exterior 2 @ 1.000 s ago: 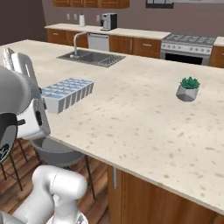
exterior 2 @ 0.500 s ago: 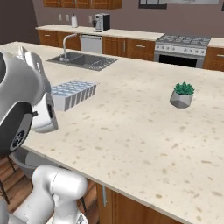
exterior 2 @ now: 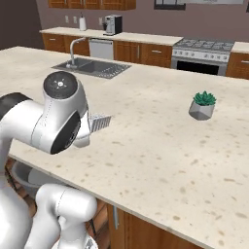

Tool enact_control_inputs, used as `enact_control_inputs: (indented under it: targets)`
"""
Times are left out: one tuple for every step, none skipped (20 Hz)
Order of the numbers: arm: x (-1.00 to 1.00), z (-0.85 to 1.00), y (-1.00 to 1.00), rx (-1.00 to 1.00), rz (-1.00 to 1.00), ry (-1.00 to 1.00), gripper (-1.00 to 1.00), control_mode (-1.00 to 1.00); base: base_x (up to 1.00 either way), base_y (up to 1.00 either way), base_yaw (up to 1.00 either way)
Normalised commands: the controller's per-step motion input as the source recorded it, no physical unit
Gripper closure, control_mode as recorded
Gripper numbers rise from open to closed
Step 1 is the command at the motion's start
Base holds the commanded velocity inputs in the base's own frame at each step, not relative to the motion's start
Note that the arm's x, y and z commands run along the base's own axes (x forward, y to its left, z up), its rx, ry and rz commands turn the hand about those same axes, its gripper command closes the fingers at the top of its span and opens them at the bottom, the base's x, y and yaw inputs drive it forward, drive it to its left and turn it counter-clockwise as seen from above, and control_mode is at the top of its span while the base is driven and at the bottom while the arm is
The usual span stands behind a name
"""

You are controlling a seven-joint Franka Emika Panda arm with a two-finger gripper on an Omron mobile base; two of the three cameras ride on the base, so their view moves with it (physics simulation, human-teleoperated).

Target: Open the freezer door, pick up the ice cube tray from the freezer, and place it on the dining counter.

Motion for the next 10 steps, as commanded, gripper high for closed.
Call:
enact_control_inputs:
  targets:
    - [1.0, -1.0, 0.1, 0.0, 0.13, 0.2, 1.0, -1.0, 0.0, 0.0, 0.0]
    - [1.0, -1.0, 0.18, 0.0, 0.15, 0.19, 1.0, -1.0, 0.0, 0.0, 0.0]
    - [1.0, -1.0, 0.24, 0.0, 0.18, 0.19, 1.0, -1.0, 0.0, 0.0, 0.0]
    - [1.0, -1.0, 0.24, 0.0, 0.19, 0.18, 1.0, -1.0, 0.0, 0.0, 0.0]
    - [1.0, -1.0, 0.28, 0.0, 0.18, 0.17, 1.0, -1.0, 0.0, 0.0, 0.0]
    - [1.0, -1.0, 0.31, 0.0, 0.17, 0.15, 1.0, -1.0, 0.0, 0.0, 0.0]
    - [1.0, -0.87, 0.34, 0.0, 0.16, 0.11, 1.0, -1.0, 0.0, 0.0, 0.0]
    - [1.0, -0.82, 0.34, 0.0, 0.16, 0.09, 1.0, -1.0, 0.0, 0.0, 0.0]
    - [0.94, -0.82, 0.37, 0.0, 0.16, 0.07, 1.0, -1.0, 0.0, 0.0, 0.0]
    - [0.84, -0.81, 0.42, 0.0, 0.17, 0.05, 1.0, -1.0, 0.0, 0.0, 0.0]
